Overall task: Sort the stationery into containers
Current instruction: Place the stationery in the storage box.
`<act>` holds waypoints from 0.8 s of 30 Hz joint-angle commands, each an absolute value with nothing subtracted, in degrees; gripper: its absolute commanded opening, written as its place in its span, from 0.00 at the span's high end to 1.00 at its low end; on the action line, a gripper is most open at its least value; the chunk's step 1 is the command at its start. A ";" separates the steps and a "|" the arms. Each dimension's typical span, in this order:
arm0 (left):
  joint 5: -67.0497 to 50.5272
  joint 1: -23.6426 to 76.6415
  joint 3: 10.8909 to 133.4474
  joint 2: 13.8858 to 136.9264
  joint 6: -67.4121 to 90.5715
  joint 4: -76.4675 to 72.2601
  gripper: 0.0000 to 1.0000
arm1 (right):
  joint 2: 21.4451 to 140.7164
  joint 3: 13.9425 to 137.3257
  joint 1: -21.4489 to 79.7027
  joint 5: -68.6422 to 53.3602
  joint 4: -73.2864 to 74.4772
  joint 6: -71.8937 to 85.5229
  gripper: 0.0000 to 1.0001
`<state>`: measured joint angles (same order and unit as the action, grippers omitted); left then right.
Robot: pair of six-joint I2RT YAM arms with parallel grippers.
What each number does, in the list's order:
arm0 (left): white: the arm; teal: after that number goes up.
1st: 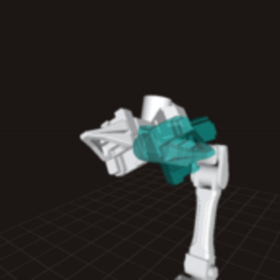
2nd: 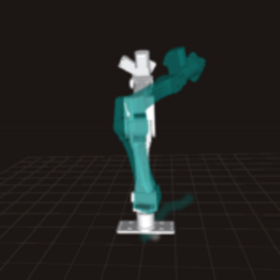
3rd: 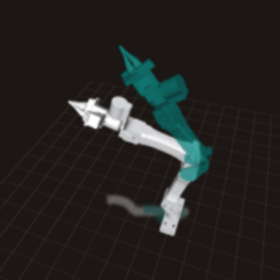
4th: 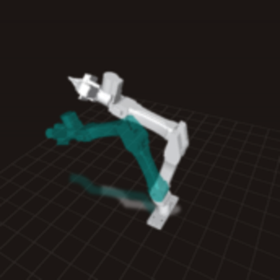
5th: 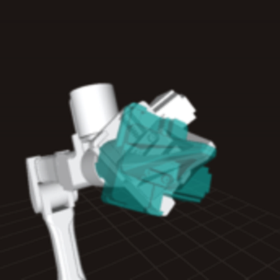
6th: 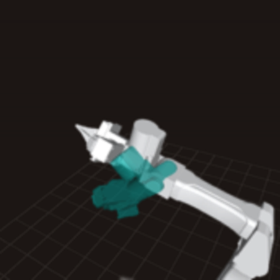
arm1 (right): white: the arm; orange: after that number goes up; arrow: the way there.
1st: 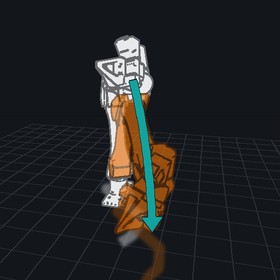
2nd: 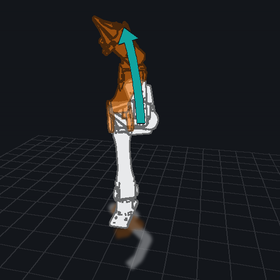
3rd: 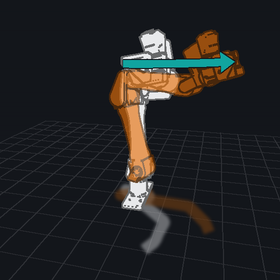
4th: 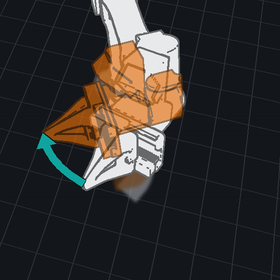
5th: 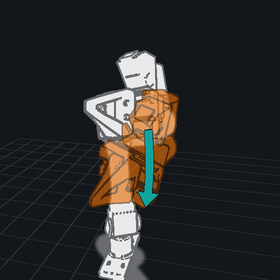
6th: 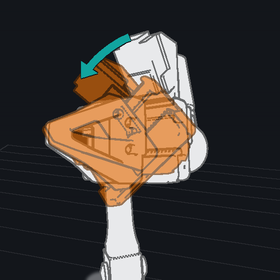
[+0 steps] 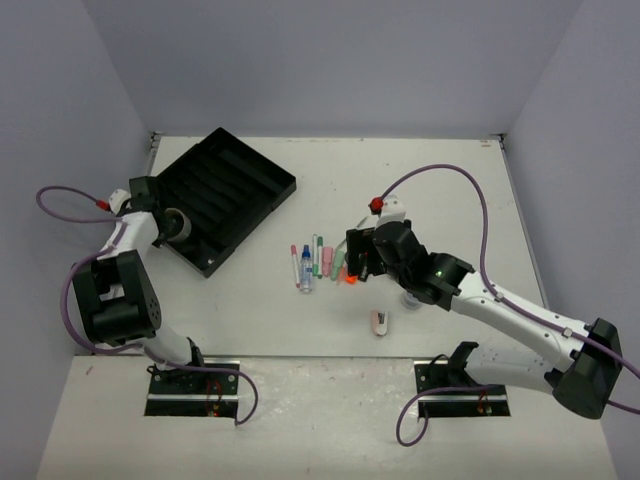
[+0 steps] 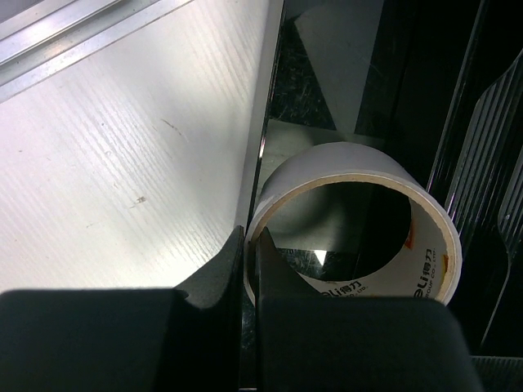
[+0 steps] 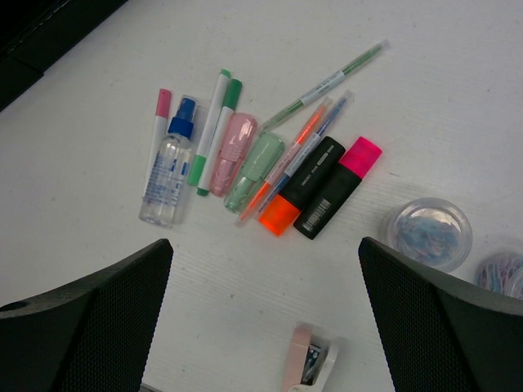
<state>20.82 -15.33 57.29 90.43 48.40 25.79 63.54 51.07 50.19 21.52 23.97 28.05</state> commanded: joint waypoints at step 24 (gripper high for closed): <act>24.81 -15.08 66.40 96.35 43.96 30.32 1.00 | 64.58 51.86 50.10 22.08 22.50 28.56 0.01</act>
<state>22.63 -15.35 64.36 95.74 45.60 29.16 64.24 51.07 50.18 21.54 23.97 28.09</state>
